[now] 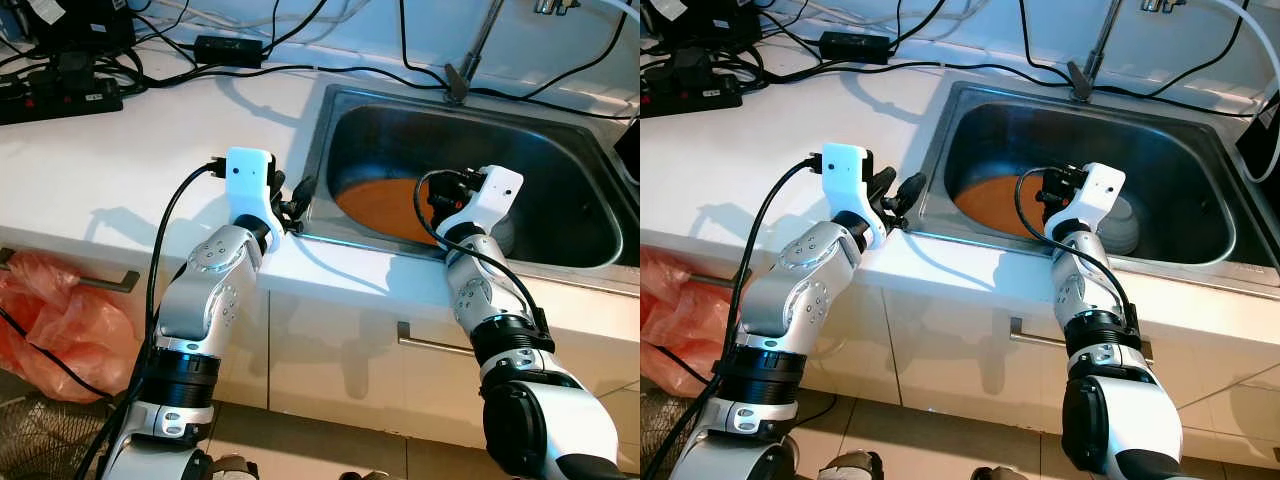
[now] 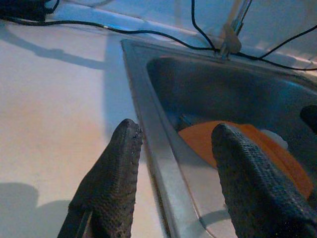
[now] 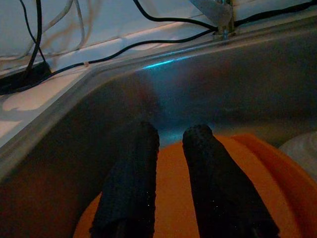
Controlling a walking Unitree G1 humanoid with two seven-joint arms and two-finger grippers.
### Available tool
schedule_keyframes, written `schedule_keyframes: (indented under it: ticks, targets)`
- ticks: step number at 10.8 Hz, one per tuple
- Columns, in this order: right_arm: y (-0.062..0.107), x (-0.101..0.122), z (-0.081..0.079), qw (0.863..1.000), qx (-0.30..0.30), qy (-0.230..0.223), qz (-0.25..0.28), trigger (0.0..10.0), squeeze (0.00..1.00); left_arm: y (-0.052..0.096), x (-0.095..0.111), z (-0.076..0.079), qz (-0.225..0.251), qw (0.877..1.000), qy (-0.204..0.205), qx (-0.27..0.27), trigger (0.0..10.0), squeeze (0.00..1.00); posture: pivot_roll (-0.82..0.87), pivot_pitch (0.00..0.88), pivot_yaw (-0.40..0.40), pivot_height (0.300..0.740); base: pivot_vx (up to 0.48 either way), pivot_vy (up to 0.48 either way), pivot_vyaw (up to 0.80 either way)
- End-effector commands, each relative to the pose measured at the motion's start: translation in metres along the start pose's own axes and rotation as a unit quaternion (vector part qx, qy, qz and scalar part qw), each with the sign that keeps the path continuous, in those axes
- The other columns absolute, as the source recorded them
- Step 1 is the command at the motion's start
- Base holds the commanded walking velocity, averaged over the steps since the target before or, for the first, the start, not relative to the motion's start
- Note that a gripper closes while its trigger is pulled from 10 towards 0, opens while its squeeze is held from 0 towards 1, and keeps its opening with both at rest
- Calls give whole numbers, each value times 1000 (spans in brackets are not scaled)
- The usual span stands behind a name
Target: Kitchen organization
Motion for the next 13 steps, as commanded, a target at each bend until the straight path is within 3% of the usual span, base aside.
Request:
schedule_keyframes:
  ticks: [1,5,7,10,13]
  targets:
    - [1,-5,2,1000,-7,-2,-11,10000,0,0,-6,-1,-8,1000,-4,6,10000,0,121,87,-85,740,0,0,0]
    - [-1,34,-20,993,47,59,91,10000,0,2,8,-24,69,992,-46,92,10000,0,114,91,-82,740,0,0,0]
    - [1,47,-23,987,58,78,125,10000,0,3,16,-28,103,985,-79,117,10000,0,110,93,-82,740,0,0,0]
    - [11,46,-15,985,55,101,132,10000,0,6,16,-27,137,975,-114,133,10000,0,99,91,-81,740,0,0,0]
    - [15,39,-17,985,59,104,122,10000,0,7,21,-28,162,966,-135,148,10000,0,93,83,-76,740,0,-131,0]
Point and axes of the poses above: a point about 5 cm out from each wrist's last joint towards the gripper, its own y axis pointing back from the gripper into the wrist, its own x axis along the axis of the wrist's last joint, z = x × y, the point moved 1 cm from there along -y, pointing out of the wrist towards the gripper
